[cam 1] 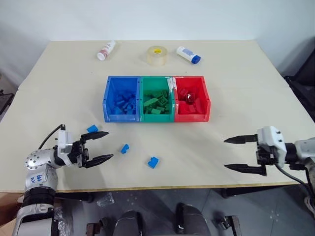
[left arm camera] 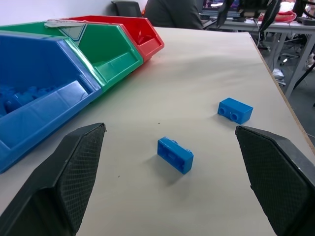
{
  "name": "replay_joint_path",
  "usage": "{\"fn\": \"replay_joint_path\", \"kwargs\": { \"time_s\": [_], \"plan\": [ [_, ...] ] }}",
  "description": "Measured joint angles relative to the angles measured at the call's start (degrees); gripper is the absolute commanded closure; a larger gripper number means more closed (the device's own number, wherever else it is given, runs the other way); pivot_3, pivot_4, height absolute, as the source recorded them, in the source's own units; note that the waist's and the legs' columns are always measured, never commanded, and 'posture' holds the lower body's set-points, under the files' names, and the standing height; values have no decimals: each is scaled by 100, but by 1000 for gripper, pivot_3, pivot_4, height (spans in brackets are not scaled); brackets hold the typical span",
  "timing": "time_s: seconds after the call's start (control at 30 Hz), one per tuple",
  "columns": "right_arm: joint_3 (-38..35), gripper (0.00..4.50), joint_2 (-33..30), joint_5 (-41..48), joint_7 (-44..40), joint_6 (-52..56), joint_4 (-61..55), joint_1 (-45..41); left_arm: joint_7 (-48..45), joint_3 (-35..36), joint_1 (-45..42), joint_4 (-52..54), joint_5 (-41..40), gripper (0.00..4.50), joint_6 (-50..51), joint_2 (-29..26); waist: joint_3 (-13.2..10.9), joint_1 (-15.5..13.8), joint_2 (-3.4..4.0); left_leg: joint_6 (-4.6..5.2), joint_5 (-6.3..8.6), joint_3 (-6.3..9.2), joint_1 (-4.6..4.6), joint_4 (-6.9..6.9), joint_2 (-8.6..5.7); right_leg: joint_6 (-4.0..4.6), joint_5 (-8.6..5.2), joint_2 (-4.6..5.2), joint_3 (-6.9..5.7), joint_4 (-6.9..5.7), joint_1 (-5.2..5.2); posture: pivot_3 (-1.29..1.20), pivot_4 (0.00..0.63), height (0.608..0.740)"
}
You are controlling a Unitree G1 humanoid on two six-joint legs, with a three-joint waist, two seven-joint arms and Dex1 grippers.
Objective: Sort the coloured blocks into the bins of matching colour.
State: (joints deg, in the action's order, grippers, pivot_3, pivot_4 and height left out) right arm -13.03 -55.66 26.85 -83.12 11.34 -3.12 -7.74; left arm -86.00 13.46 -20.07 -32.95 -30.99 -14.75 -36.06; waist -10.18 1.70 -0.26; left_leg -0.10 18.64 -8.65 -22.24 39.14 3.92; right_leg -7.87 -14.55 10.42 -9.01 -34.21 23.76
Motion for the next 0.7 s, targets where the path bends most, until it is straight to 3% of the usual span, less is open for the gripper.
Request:
{"fn": "replay_joint_path", "kwargs": {
  "time_s": [0.2, 0.4, 0.7],
  "plan": [
    [31, 31, -31, 84, 46, 55, -234, -116, 0, -22, -87, -136, 0, 0, 43, -16, 0, -12, 0, 1, 0, 2, -1, 1, 0, 0, 0, 1, -1, 1, -1, 0, 150, 740],
    [814, 31, 179, 10, 417, 485, -832, -545, 0, -71, -137, -99, -6, 0, 81, -32, 0, 0, 0, 0, 0, 4, -1, 1, 0, 0, 0, 1, -2, -1, 0, 0, 150, 740],
    [2857, 31, 1756, -921, 1186, 746, -830, -1817, 3, -83, 496, 730, -130, 0, 215, -11, 1, 5, -2, 0, 0, 3, -8, 3, 0, 1, 0, 1, -3, -8, 7, 0, 150, 740]
  ]
}}
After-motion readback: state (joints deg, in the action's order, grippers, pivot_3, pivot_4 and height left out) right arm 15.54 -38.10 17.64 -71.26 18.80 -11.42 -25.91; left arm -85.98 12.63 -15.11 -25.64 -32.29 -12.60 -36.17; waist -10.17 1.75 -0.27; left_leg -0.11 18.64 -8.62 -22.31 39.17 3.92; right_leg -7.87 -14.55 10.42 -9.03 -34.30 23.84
